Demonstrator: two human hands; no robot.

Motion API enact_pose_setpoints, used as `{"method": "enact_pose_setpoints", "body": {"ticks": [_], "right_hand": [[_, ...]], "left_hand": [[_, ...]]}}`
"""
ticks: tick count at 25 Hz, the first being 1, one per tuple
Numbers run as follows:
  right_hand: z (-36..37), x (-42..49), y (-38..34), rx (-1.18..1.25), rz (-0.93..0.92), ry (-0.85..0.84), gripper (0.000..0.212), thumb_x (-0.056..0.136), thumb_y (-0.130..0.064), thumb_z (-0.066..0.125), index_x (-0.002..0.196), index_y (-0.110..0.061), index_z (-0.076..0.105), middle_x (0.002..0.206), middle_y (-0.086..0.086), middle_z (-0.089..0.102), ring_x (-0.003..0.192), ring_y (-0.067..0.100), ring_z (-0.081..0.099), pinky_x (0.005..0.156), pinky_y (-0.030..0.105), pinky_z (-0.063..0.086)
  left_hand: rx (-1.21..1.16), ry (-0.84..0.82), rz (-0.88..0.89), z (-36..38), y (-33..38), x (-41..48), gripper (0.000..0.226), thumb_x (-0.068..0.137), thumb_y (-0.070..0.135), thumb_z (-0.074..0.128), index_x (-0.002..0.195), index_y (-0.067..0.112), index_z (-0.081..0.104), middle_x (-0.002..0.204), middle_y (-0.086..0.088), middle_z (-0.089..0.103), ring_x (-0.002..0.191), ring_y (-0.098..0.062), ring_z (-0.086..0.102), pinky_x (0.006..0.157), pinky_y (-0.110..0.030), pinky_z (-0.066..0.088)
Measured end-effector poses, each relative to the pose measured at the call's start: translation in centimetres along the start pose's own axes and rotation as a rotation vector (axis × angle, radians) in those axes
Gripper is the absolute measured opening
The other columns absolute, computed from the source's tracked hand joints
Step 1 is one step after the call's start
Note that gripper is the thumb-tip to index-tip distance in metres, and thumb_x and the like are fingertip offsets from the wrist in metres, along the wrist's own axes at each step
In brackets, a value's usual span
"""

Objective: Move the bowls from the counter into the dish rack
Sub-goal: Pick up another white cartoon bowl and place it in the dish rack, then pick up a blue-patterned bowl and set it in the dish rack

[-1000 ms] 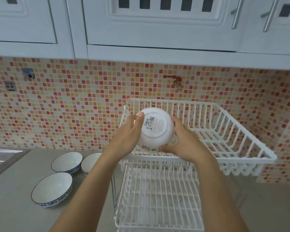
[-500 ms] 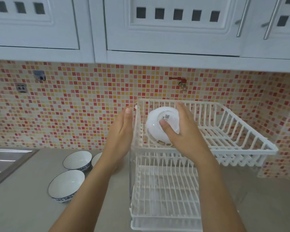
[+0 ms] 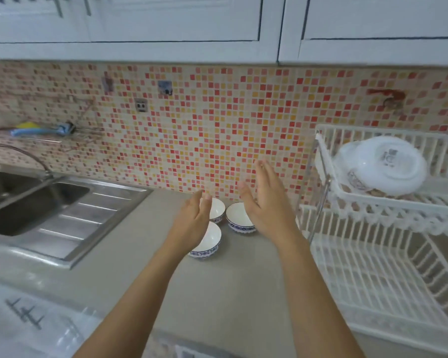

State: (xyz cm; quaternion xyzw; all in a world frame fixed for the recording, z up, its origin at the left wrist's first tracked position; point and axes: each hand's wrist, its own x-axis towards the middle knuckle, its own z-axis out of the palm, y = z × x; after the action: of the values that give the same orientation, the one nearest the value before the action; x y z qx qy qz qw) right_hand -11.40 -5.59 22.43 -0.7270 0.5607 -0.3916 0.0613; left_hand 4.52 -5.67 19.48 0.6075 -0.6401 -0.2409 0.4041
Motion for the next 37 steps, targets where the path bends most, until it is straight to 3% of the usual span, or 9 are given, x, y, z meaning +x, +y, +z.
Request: {"method": "enact_pose_setpoints", "body": {"ticks": [3,6,12,16,20,25,28,32,37], "right_hand": [[5.5,-0.2,0.8,-0.031,0.076,-0.124,0.064,0.099,-0.046,0.034,0.152,-0.013,0.019,0.162,0.003,0.007,0.149,0.021,0.007,0.121,0.040,0.013],[10.8,-0.5,2.8,-0.099,0.103,-0.233,0.061,0.097,-0.045,0.035,0.147,-0.009,0.029,0.157,0.009,0.018,0.145,0.027,0.019,0.117,0.049,0.022],[19.0,-0.2,8.2,-0.244,0.239,-0.428,0.072,0.097,-0.049,0.036,0.151,-0.006,0.015,0.161,0.015,0.008,0.150,0.027,0.006,0.120,0.039,0.011],[23.9,1.4,10.6,-0.246,0.326,-0.548,0.077,0.096,-0.050,0.037,0.151,-0.002,0.013,0.160,0.019,0.008,0.148,0.032,0.013,0.118,0.040,0.017],[27.2,3.7,12.1,-0.242,0.420,-0.611,0.077,0.097,-0.049,0.035,0.151,0.000,0.009,0.158,0.020,0.015,0.143,0.032,0.023,0.114,0.037,0.022],[29.9,5.8,13.6,-0.294,0.462,-0.648,0.071,0.098,-0.044,0.036,0.149,0.001,0.014,0.142,0.020,0.044,0.128,0.033,0.047,0.100,0.040,0.039],[30.1,6.5,14.0,-0.345,0.490,-0.680,0.047,0.097,-0.016,0.042,0.139,-0.002,0.027,0.125,0.017,0.060,0.113,0.034,0.059,0.087,0.039,0.047],[29.7,6.4,13.8,-0.335,0.525,-0.710,0.043,0.090,0.000,0.045,0.132,-0.004,0.034,0.123,0.017,0.061,0.112,0.034,0.060,0.087,0.039,0.049],[27.7,4.0,12.6,-0.304,0.551,-0.666,0.059,0.091,0.000,0.043,0.146,-0.005,0.020,0.124,0.017,0.061,0.111,0.033,0.061,0.085,0.038,0.050]], "left_hand": [[0.053,-0.025,-0.097,-0.3,-4.8,0.6,0.043,0.102,0.036,0.024,0.122,0.013,0.053,0.128,-0.010,0.056,0.128,-0.030,0.046,0.097,-0.036,0.034],[0.078,-0.053,-0.193,0.7,-10.2,1.5,0.044,0.097,0.042,0.024,0.092,0.007,0.050,0.101,-0.017,0.059,0.102,-0.037,0.054,0.078,-0.034,0.035],[0.116,-0.126,-0.350,4.4,-16.5,4.0,0.041,0.099,0.034,0.034,0.115,0.000,0.050,0.121,-0.019,0.055,0.114,-0.034,0.050,0.092,-0.036,0.038],[0.190,-0.135,-0.478,6.8,-19.7,7.5,0.053,0.099,0.032,0.037,0.138,-0.004,0.032,0.142,-0.021,0.039,0.132,-0.038,0.039,0.106,-0.040,0.033],[0.244,-0.133,-0.610,8.5,-22.0,10.2,0.066,0.098,0.036,0.037,0.148,-0.001,0.014,0.152,-0.020,0.028,0.136,-0.038,0.036,0.108,-0.042,0.032],[0.314,-0.175,-0.665,9.9,-24.5,12.7,0.064,0.099,0.033,0.037,0.148,0.000,0.013,0.142,-0.024,0.043,0.128,-0.040,0.046,0.102,-0.042,0.038],[0.374,-0.201,-0.703,10.3,-24.8,13.4,0.054,0.097,0.009,0.035,0.146,0.000,0.015,0.128,-0.024,0.054,0.118,-0.040,0.053,0.094,-0.041,0.042],[0.419,-0.220,-0.712,10.4,-24.0,12.9,0.049,0.090,-0.007,0.031,0.139,-0.003,0.024,0.125,-0.023,0.054,0.116,-0.039,0.054,0.090,-0.039,0.043],[0.452,-0.203,-0.638,9.1,-21.6,10.7,0.043,0.090,-0.008,0.032,0.133,-0.004,0.030,0.121,-0.023,0.057,0.111,-0.040,0.056,0.087,-0.039,0.044]]}}
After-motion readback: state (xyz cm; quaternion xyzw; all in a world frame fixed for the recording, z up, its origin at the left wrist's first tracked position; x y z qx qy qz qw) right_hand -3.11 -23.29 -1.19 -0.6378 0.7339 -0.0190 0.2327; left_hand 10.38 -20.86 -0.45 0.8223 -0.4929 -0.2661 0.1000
